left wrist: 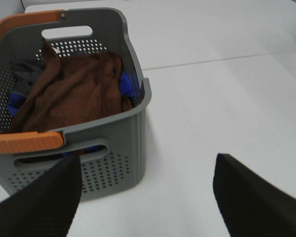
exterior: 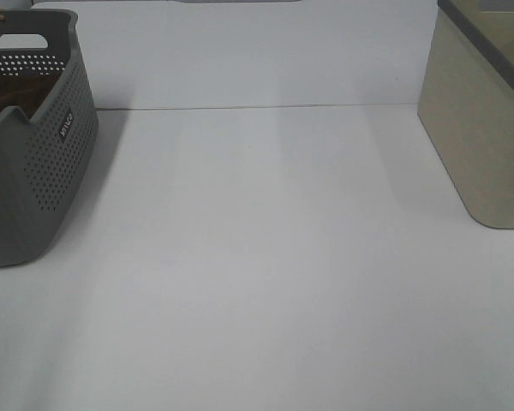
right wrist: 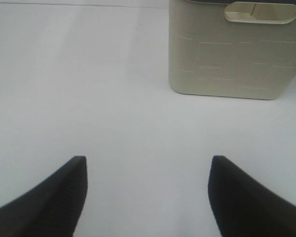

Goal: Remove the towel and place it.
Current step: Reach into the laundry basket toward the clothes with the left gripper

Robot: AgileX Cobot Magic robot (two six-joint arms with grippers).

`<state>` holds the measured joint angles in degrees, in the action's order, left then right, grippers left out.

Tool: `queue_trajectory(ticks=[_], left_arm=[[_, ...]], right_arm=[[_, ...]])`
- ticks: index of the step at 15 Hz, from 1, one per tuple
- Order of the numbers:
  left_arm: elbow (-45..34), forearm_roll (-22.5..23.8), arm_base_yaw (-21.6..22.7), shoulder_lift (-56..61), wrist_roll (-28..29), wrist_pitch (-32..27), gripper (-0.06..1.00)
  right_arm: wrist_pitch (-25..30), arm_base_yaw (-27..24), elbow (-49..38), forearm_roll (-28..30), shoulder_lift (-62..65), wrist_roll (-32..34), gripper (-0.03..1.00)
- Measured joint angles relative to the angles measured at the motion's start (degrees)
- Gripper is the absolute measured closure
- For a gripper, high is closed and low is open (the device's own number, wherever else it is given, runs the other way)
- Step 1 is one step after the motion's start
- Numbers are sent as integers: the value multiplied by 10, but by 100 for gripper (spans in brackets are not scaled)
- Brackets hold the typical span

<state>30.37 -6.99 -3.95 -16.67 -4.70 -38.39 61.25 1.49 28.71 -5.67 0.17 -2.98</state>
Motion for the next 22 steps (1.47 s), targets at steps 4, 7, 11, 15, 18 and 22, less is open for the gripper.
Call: queue_trajectory(ticks=[4, 7, 11, 15, 18, 22], left_arm=[[45, 56, 0, -183, 47, 113, 23], [146, 125, 0, -366, 123, 124, 23], [268, 169, 25, -564, 195, 125, 23], [418, 174, 78, -726, 200, 101, 23], [521, 175, 93, -814, 200, 73, 23], [753, 178, 95, -1004, 200, -17, 23]], right_arm=[[0, 0, 0, 0, 0, 0, 31], [0, 0, 0, 0, 0, 0, 31], [0, 0, 0, 0, 0, 0, 31], [0, 0, 0, 0, 0, 0, 31], [0, 0, 0, 0, 0, 0, 31], [0, 0, 0, 0, 0, 0, 31]])
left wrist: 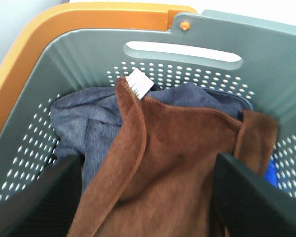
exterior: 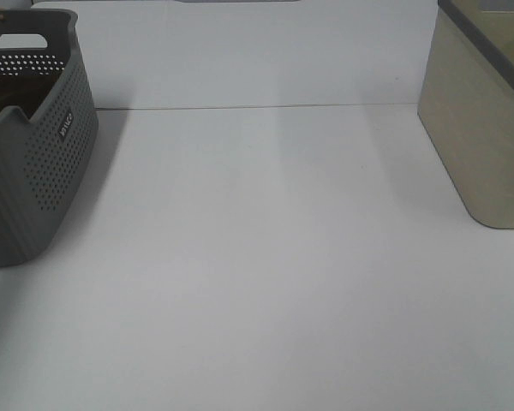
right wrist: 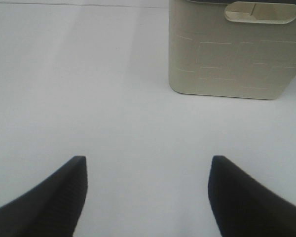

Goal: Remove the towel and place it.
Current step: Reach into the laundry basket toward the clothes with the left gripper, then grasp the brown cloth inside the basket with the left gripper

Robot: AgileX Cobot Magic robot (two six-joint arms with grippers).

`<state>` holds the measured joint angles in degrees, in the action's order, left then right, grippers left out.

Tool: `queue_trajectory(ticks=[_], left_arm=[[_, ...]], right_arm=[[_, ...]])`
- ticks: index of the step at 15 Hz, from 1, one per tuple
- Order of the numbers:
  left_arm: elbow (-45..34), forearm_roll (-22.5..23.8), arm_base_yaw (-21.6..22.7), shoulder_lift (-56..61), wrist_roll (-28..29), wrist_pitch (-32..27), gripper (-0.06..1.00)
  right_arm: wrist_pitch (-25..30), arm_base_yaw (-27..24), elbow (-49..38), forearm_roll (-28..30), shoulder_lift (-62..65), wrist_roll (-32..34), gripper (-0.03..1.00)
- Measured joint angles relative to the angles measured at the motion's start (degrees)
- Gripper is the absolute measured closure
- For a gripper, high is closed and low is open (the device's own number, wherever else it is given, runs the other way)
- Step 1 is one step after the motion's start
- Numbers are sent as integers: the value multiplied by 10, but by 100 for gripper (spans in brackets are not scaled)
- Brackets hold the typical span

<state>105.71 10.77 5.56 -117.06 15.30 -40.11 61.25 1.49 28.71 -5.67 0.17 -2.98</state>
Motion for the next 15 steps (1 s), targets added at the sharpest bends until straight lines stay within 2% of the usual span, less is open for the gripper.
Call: queue_trajectory(ticks=[5, 7, 10, 15], left_arm=[[223, -1, 0, -165, 0, -100, 24], [296, -1, 0, -214, 0, -114, 24], [336, -2, 7, -248, 0, -114, 24], [339, -10, 20, -274, 0, -96, 24]], right_arm=[[0, 0, 0, 0, 0, 0, 31], [0, 0, 0, 0, 0, 0, 31], [0, 0, 0, 0, 0, 0, 31], [0, 0, 0, 1, 0, 0, 31]])
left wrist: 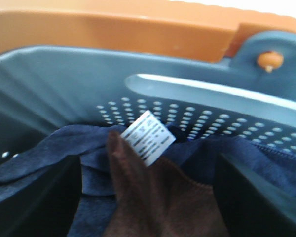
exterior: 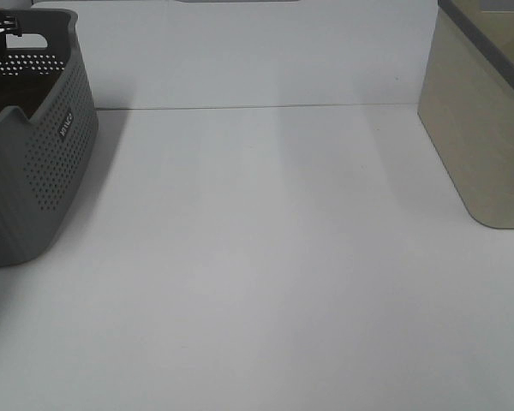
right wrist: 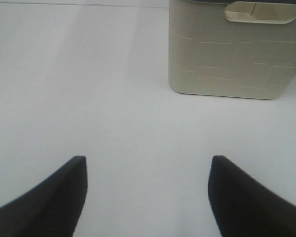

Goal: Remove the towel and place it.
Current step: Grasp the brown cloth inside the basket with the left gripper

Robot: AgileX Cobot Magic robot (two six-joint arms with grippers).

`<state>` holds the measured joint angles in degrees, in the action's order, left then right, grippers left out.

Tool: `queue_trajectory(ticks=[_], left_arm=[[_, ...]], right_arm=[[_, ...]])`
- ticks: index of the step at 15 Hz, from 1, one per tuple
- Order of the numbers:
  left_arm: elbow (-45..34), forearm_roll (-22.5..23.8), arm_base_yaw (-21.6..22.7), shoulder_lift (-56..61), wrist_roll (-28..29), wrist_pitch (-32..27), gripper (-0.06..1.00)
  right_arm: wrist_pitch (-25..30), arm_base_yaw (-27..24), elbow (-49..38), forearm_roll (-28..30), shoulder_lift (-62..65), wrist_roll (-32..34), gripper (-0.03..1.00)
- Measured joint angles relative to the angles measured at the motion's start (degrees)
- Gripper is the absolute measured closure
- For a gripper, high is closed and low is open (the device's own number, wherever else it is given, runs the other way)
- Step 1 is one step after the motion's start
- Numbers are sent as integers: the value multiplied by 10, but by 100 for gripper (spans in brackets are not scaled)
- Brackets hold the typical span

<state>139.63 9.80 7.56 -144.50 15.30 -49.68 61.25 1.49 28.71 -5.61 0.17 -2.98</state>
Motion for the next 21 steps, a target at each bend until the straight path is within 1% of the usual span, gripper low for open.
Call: queue_trajectory(ticks=[2, 3, 7, 8, 9, 11, 12, 16, 21], left_arm=[[0, -13, 0, -8, 0, 19, 24], [0, -16, 0, -14, 0, 22, 25], [0, -17, 0, -29, -4, 29, 40], [0, -18, 0, -30, -10, 29, 47], [0, -18, 0, -30, -14, 29, 56], [0, -18, -1, -30, -25, 29, 80], [0, -18, -2, -27, -40, 25, 94], [0, -18, -11, -1, -49, 12, 94], [0, -18, -32, 74, -73, -40, 94]], right_arm=[[0, 0, 0, 0, 0, 0, 31], [0, 0, 0, 0, 0, 0, 31], [0, 0, 0, 0, 0, 0, 31], [0, 0, 0, 0, 0, 0, 31], [0, 0, 0, 0, 0, 0, 31], [0, 0, 0, 0, 0, 0, 31], [0, 0, 0, 0, 0, 0, 31], [0, 0, 0, 0, 0, 0, 31], [0, 0, 0, 0, 0, 0, 31]])
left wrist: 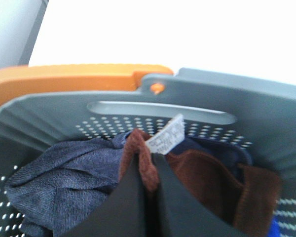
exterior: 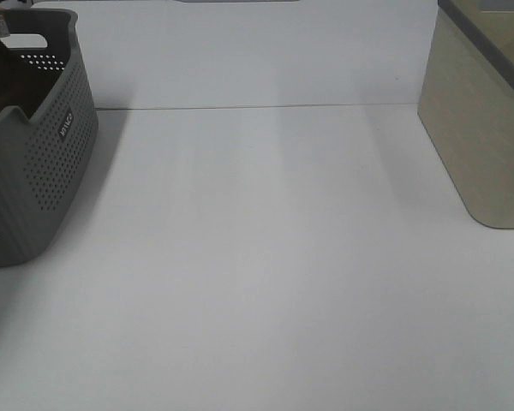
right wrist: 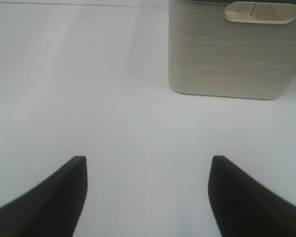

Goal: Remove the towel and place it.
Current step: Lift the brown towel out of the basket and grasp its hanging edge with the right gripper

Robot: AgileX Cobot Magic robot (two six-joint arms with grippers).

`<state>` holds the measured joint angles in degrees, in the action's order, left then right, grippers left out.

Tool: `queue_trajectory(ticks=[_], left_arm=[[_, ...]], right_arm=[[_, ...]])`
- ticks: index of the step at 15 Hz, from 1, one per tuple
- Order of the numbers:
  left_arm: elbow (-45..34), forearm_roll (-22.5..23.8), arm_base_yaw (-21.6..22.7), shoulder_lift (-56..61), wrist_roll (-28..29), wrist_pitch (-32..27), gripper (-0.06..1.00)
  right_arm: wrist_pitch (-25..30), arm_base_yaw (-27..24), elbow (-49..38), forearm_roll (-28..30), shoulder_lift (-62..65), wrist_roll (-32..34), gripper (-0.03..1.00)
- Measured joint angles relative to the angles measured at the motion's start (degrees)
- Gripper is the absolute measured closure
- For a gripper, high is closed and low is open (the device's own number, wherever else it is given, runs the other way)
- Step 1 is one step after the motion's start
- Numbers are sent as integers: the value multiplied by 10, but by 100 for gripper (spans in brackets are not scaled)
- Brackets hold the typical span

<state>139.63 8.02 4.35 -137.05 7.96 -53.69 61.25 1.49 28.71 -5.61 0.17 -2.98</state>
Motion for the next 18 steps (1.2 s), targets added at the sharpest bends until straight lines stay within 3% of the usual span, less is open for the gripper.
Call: queue_trajectory(ticks=[6, 12, 13, 18], left_arm=[[0, -3, -76, 144, -33, -18, 94], [0, -4, -202, 262, -34, -25, 94], [1, -4, -257, 280, -38, -47, 94], [1, -4, -392, 286, -51, -86, 94]], right_arm=[[0, 0, 0, 0, 0, 0, 31], [0, 0, 0, 0, 0, 0, 31], [0, 0, 0, 0, 0, 0, 31], [-6, 0, 0, -53, -70, 0, 31]])
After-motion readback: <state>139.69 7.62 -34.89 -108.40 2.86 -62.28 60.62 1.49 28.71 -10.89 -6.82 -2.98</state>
